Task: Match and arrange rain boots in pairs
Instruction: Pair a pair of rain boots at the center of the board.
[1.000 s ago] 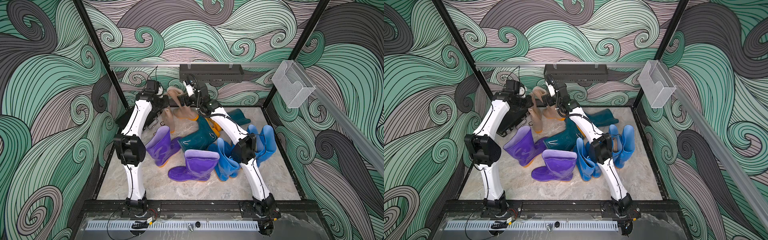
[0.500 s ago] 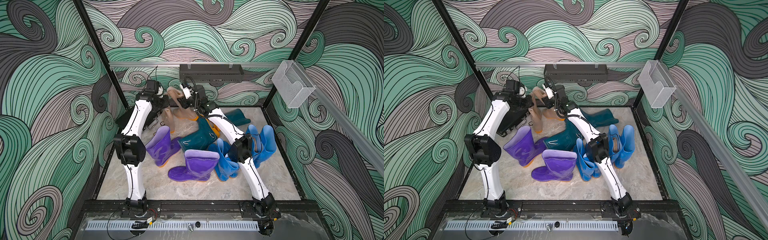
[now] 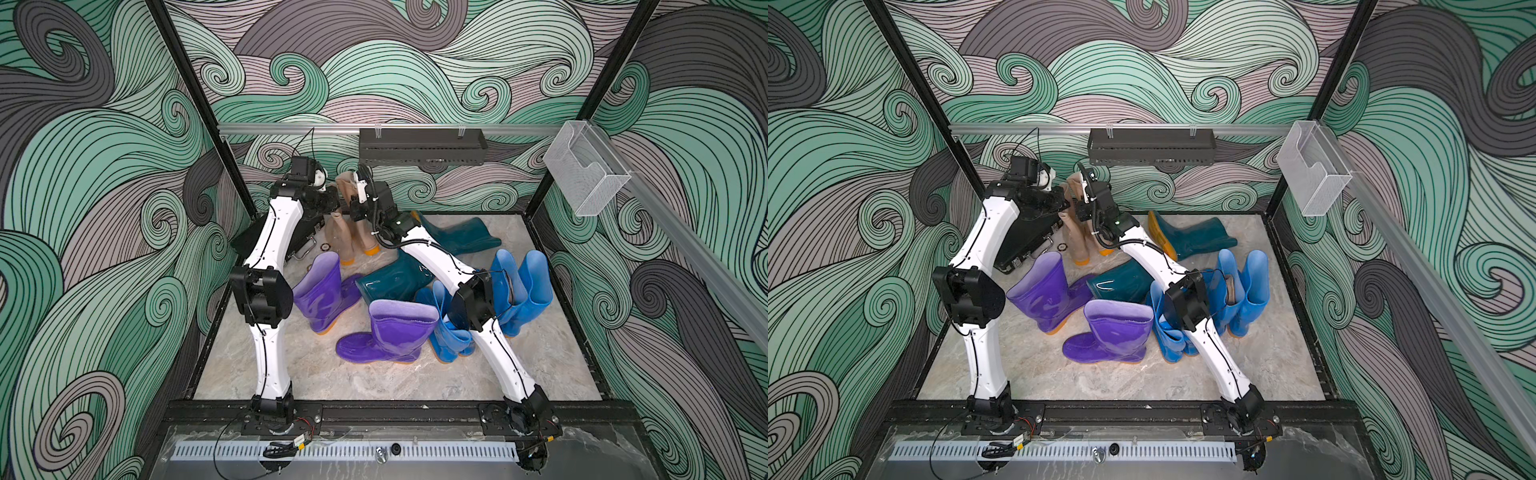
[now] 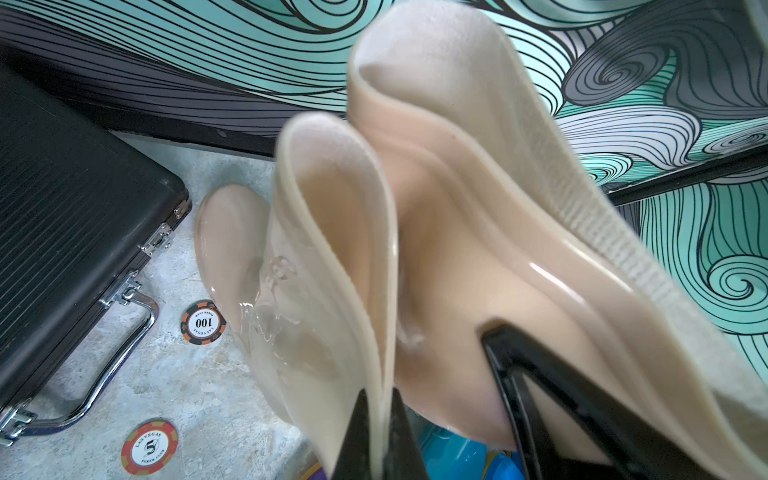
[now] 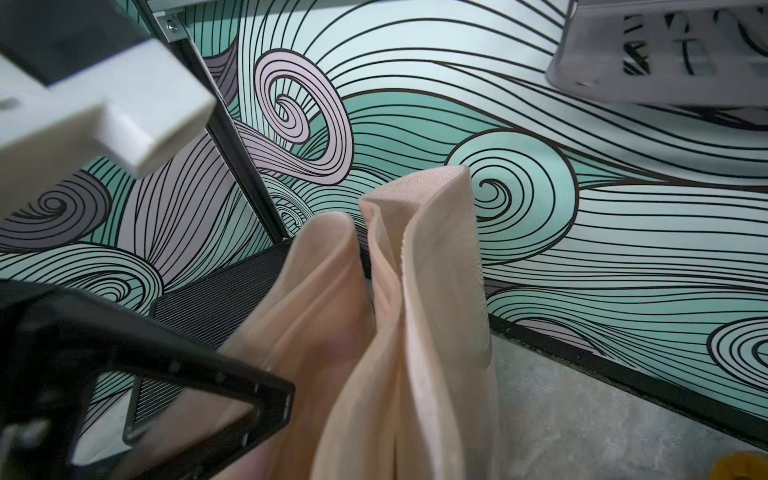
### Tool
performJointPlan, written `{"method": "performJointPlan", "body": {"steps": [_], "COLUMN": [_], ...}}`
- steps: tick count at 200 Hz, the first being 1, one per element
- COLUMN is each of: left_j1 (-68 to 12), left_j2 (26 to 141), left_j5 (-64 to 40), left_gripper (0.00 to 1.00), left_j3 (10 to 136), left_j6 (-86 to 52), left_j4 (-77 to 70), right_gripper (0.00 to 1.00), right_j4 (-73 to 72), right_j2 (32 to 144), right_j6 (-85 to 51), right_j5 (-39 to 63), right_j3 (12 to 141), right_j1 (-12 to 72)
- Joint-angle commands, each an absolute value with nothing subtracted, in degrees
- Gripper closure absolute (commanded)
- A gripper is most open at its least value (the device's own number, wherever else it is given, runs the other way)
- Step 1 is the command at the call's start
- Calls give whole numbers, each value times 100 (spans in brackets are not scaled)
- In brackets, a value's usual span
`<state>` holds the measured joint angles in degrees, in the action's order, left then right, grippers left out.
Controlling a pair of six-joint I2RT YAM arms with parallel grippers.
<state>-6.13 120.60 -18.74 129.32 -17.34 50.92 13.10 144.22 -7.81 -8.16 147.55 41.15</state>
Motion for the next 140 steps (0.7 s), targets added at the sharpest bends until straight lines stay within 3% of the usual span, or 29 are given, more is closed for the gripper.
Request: {"method": "performJointPlan", "body": {"steps": [1, 30, 77, 106, 116, 124, 140], "left_j1": [-584, -587, -477, -475, -475, -474, -474], "left_j2": [11917, 11955, 11769, 11804, 11838, 11845, 11814], "left_j5": [-2248, -2685, -2918, -2831, -2822, -2851, -2882], "left_gripper": [100, 100, 100, 100, 90, 87, 80], "left_j3": [13184, 13140, 12837, 12844, 12829, 12794, 12642], "left_j6": [-1467, -1542, -1946, -1951, -1963, -1970, -2044], "left_j4": [4906, 4927, 4550, 4555, 4570, 4575, 4444], "right_gripper": [100, 100, 100, 74, 53, 38, 26], "right_j4": [738, -1149, -971, -469, -341, -257, -10], "right_j2": [14238, 13537, 13138, 13049, 12986, 12920, 12788], "right_j6": [-501, -1132, -1997, -1807, -1818, -1826, -1773], "right_j5": [-1001, -1014, -1506, -1289, -1159, -1102, -1025], "right_j3": [14506, 12229, 11829, 12001, 11965, 11928, 11938], "right_j1": [4255, 4213, 4201, 4188, 4151, 4132, 4089]}}
